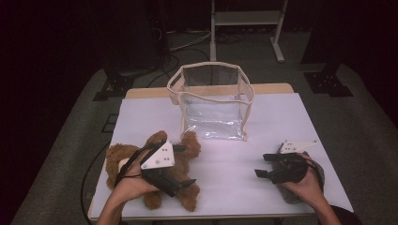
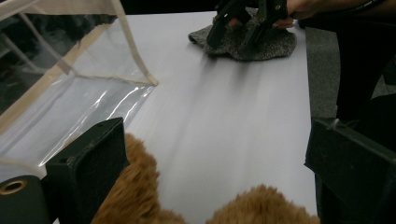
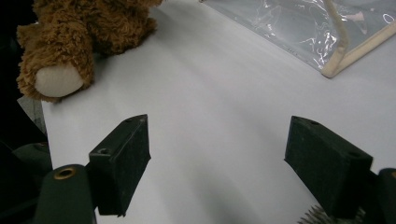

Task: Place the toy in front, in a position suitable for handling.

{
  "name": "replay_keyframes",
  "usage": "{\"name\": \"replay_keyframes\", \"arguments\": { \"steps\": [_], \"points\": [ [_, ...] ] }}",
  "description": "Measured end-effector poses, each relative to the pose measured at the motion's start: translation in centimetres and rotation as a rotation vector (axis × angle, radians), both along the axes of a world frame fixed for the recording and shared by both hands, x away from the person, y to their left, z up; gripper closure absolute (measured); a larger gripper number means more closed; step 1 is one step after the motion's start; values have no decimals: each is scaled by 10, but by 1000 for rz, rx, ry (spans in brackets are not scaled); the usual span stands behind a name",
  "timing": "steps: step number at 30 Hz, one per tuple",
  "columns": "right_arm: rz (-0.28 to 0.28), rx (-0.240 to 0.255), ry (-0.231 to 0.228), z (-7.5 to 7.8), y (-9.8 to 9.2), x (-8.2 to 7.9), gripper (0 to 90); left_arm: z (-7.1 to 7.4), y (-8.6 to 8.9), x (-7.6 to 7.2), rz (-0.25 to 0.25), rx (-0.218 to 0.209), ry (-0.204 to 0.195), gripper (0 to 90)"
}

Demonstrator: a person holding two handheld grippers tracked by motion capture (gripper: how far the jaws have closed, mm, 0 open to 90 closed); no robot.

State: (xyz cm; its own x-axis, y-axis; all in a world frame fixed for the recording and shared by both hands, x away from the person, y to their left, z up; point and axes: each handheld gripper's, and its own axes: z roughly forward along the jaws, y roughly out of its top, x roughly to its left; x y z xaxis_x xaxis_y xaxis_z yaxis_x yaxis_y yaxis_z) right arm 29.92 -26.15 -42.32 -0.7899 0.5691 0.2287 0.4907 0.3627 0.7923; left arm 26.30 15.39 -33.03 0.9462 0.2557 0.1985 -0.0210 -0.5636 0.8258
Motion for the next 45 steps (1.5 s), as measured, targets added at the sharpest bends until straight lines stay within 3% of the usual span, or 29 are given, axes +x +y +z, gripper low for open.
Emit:
{"name": "replay_keyframes", "arguments": {
  "steps": [10, 17, 28, 36, 41, 45],
  "points": [
    [0, -5, -2, -1, 2, -6, 207, 1, 51, -5, 72, 8, -34, 49],
    [20, -15, -7, 2, 10, -10, 210, -7, 85, -8, 139, -6, -28, 49],
    [150, -22, -23, 16, 57, -15, 210, -27, 129, -15, 212, 17, -27, 49],
    [268, -6, -34, 28, 101, -16, 210, -46, 158, -8, 270, 36, -2, 62],
    [321, -25, -30, 28, 120, -15, 210, -55, 166, -4, 275, 13, -9, 102],
    [356, -23, -21, 30, 132, -15, 210, -62, 166, 5, 284, 28, -21, 104]
  ]
}}
